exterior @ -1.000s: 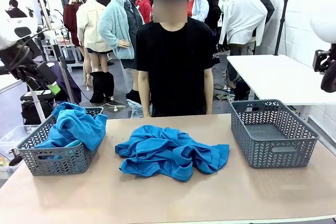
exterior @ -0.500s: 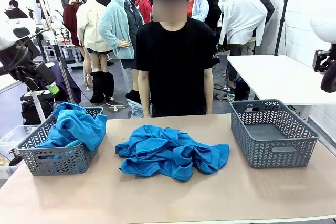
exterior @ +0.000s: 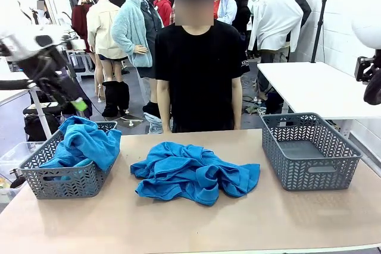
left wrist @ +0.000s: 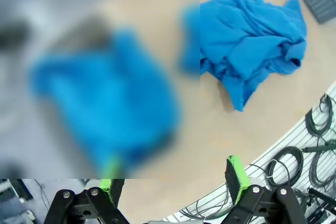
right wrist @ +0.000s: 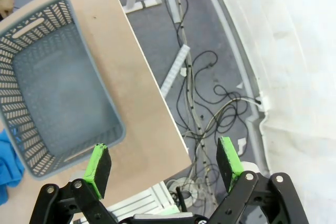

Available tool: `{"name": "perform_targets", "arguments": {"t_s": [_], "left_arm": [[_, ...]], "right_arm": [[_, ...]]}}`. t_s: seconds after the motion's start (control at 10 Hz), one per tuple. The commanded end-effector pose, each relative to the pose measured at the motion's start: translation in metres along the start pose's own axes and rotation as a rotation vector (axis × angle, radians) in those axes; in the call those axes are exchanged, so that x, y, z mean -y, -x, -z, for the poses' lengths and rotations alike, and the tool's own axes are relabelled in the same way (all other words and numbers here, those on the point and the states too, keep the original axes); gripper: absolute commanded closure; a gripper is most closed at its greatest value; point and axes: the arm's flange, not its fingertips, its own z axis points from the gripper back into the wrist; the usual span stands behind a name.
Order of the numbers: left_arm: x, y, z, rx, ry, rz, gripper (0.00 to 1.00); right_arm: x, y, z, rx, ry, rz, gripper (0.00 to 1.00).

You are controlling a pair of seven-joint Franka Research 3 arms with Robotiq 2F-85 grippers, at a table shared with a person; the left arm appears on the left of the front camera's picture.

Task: Sort the tops and bottoms.
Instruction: Lift clothes from the center of the table with your left hand.

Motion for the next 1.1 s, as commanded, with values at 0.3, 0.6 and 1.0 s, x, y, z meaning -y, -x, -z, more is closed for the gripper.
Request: {"name": "perform_targets", "arguments": {"t_s": [0.3, 0.6, 1.0], "left_arm": [[0.061, -0.089, 0.075, -0.101, 0.07, 0.382, 0.0], [0.079, -0.1, 0.11, -0.077, 0.138, 0.324, 0.0], [0.081, -0.103, 0.116, -0.095, 0.117, 0.341, 0.0]], "right_arm": [[0.0, -0.001, -0.002, -0.011, 0.003, 0.019, 0.0], [0.0, -0.001, -0.002, -0.011, 0.003, 0.019, 0.0], [0.0, -0.001, -0.002, -0.011, 0.003, 0.019, 0.0]]}}
